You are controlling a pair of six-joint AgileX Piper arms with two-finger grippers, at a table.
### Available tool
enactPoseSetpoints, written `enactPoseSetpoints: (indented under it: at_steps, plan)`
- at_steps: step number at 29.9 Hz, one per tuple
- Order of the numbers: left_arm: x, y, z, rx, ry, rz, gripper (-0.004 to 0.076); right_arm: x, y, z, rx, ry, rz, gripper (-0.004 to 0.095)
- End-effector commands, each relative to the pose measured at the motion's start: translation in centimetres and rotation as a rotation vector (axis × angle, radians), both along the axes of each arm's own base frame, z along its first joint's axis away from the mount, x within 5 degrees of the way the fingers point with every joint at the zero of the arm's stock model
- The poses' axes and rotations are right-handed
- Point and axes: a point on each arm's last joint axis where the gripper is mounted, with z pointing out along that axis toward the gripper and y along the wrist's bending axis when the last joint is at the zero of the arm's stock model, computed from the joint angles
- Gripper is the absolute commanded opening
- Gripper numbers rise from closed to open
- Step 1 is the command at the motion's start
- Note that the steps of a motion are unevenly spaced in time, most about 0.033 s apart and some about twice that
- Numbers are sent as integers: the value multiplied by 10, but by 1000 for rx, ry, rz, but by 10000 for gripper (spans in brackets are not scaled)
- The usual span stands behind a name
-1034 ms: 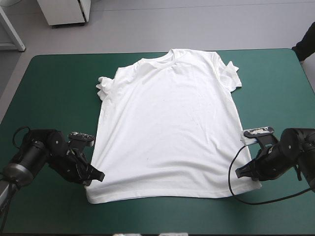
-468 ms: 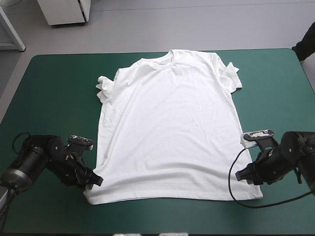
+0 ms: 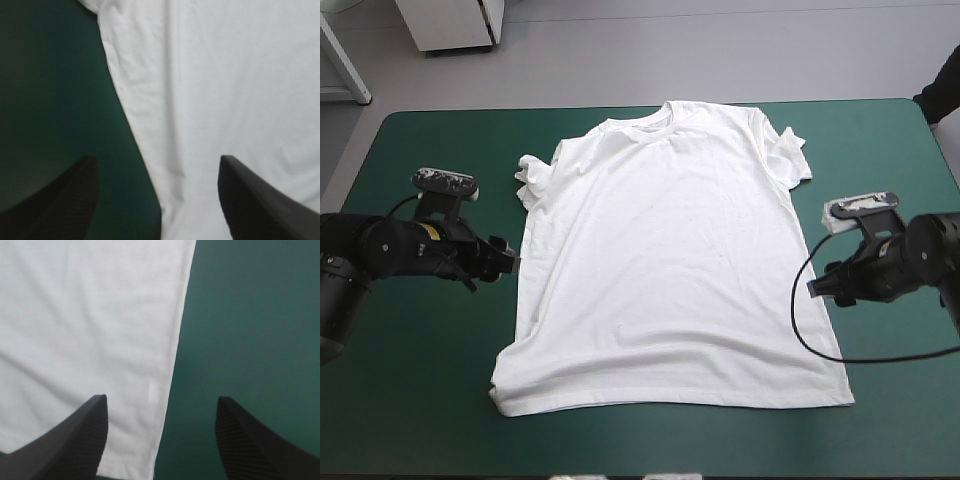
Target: Fold the cloth
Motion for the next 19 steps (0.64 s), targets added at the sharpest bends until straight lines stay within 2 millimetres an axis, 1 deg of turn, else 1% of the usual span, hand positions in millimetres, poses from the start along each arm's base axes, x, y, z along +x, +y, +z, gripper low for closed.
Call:
enactPoseSetpoints:
  at_steps: [1,5,10,12,17,19]
  plan:
    - [23,-5,14,-35,-84,28,496,30,0,16,-2,-73,-18,554]
    - [50,-9,3,-37,-67,50,494,61,3,25,9,-107,-25,554]
    - [86,-11,-28,38,20,69,493,96,7,27,24,-110,-24,554]
    - [100,-11,-37,78,44,73,493,105,8,29,28,-116,-22,554]
    - [130,-13,-47,120,42,81,493,123,9,27,25,-133,-14,554]
    - [145,-11,-54,135,59,91,493,128,10,27,24,-148,-10,554]
